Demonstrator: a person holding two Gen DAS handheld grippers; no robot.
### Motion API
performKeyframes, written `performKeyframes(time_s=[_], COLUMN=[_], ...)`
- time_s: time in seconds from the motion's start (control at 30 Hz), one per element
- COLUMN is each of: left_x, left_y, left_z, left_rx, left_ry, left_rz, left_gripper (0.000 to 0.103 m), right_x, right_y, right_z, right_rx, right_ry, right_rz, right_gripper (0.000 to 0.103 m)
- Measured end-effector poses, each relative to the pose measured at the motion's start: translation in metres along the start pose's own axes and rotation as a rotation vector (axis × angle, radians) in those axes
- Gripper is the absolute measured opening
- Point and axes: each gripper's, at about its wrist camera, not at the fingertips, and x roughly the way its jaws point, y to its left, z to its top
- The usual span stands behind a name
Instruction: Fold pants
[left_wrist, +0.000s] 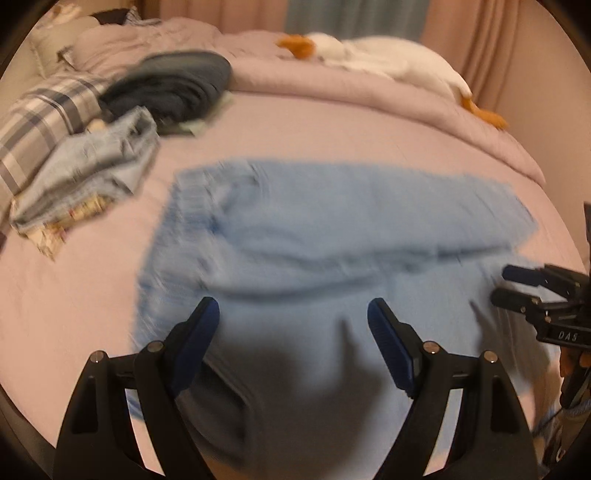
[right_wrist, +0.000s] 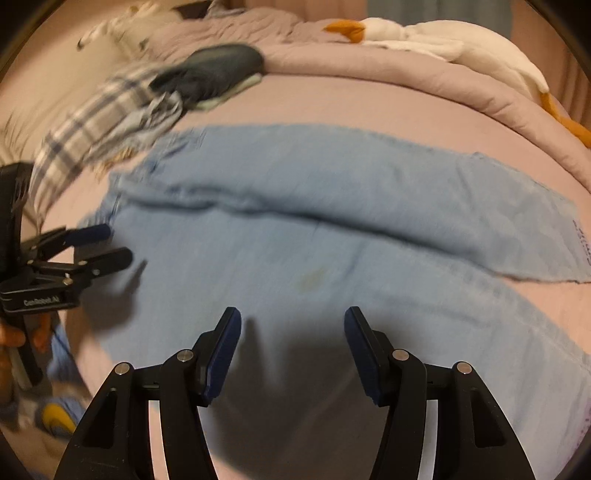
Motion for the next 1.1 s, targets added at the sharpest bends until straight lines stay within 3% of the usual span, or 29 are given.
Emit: performKeyframes(time_s=[0.1,0.27,0.37,0.43,0.57,0.67,0.83,0.93,1.03,1.07,1.1], left_x=[0.001,0.019,0.036,0.053,0.076,0.086,0.093,0.101,0.108,0.109,0.111], left_y=[0.016,0.047,0.075,0.099,0.132,0.14,0.144,0.143,0.145,0.144,0.143], left_z=[0.026,0.053,0.065,0.072,0.079,0.079,0.082,0.09,0.097,0.099,0.1], left_rx=[-0.025,-0.081,-0.173,-0.276,-0.414,-0.453,-0.465,-0.409,-0.377,-0.364,-0.354], left_ry=[-0.055,-0.044,-0.006,0.041,0.094,0.119,0.129,0.167,0.191,0.195,0.203], left_rz=[0.032,0.051,-0.014,-0.1,-0.155,-0.221,-0.256,-0.258,-0.299,-0.31,-0.316], left_gripper=[0.082,0.082,0.082,0.082,0.082,0.082,0.08,0.064,0.063,0.048,0.041], right_x=[0.006,0.014,0.02,0.024,0.033,0.039,0.059,0.073,0.085,0.088,0.092], right_y=[-0.005,-0.013,-0.023,-0.027,-0.045,-0.054,-0.063,-0.065,-0.065,-0.064,-0.063], right_z=[0.019,0.048,0.065,0.071,0.085,0.094,0.11,0.124,0.139,0.143,0.147], right_rx=[-0.018,-0.026,-0.021,-0.011,0.012,0.001,-0.051,-0.082,-0.114,-0.127,-0.139], right_ry=[-0.03,-0.066,-0.086,-0.092,-0.075,-0.051,0.008,0.038,0.065,0.077,0.09], right_rz=[-0.033,-0.034,-0.037,-0.041,-0.042,-0.049,-0.074,-0.064,-0.033,-0.019,0.0], right_gripper=[0.058,0.058,0.058,0.058,0.058,0.058,0.058,0.058,0.058,0.058,0.058])
